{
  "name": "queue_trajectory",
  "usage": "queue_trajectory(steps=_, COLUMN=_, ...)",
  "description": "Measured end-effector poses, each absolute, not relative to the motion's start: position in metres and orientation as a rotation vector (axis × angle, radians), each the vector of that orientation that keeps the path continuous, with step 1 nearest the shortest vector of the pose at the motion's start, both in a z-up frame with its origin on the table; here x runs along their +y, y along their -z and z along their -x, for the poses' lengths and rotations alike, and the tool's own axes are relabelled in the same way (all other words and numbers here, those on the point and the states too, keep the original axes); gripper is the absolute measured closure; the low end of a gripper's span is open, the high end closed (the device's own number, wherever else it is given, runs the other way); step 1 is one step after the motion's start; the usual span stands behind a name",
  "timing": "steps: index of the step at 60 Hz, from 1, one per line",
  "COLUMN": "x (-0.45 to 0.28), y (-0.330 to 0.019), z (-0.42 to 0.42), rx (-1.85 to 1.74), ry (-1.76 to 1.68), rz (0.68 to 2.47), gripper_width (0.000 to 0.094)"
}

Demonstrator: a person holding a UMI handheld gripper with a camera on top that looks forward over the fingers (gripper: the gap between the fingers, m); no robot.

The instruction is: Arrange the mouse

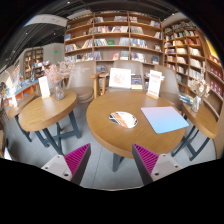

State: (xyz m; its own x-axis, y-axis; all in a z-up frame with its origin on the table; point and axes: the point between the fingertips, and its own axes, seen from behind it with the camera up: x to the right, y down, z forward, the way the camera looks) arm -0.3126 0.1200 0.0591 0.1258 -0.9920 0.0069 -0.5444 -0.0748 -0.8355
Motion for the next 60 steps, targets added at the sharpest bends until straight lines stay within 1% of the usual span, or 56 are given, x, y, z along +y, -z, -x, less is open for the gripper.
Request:
queue_trajectory(steps=16, x=0.086, y=-0.048, z=0.278, rx=1.566, ry=0.864, rz=1.694, gripper_width=0.0080)
queue_trajectory(steps=36, x=0.071, y=-0.027, z=0.232, rx=1.588, ry=0.877, rz=1.687, gripper_width=0.0084)
queue_trajectory(steps=60, x=0.063, y=0.011, z=0.168, rx=1.647, ry=0.840, rz=1.696, gripper_width=0.0086)
